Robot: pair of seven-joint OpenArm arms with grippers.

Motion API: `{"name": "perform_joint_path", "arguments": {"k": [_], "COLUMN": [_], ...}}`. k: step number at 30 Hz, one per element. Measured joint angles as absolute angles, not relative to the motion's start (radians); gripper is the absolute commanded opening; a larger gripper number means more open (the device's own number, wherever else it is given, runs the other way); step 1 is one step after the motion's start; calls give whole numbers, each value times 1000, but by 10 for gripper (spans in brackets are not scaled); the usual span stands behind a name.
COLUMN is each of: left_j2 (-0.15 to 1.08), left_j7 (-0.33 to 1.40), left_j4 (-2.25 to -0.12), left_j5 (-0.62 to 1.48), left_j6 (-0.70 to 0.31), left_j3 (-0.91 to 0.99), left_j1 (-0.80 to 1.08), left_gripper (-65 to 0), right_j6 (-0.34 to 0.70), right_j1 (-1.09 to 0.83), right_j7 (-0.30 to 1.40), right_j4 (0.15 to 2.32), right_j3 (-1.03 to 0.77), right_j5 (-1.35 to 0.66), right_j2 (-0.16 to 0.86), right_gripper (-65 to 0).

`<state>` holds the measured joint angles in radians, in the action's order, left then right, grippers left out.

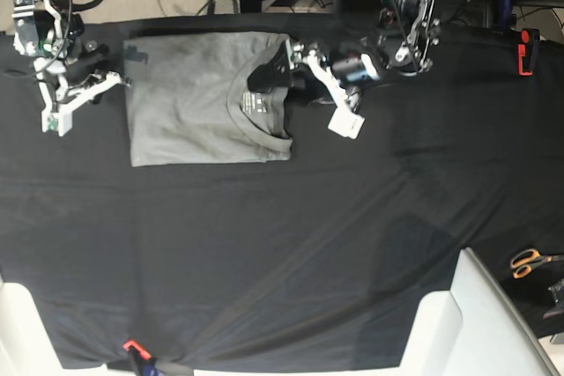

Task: Fold the T-shirt properly
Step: 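Move the left gripper to the edge of the folded shirt, then grasp the folded shirt's edge with the left gripper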

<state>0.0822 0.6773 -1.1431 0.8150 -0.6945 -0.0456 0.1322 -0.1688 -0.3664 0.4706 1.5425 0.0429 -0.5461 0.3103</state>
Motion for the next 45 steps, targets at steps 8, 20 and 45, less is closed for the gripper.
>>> {"name": "perform_joint_path", "arguments": {"k": [8, 20, 45], "left_j2": [81, 5, 35], "left_j7": [613, 591, 832], "left_j4": [-1044, -929, -1106], "left_j5": [817, 662, 604], "left_j6": [-708, -731, -685], "left_j3": [-169, -176, -181], "left_j1": [78, -28, -10], "left_gripper": [-115, -118, -650], "right_j6": [-168, -168, -168], "right_j1": [-367, -374, -375], "right_j7": [471, 416, 418], "right_j4": [1542, 1542, 1542], "right_j3": [43, 43, 43], "right_j5": [-546, -546, -547], "right_j2": [310, 310, 310], "right_gripper": [-648, -648, -648]}}
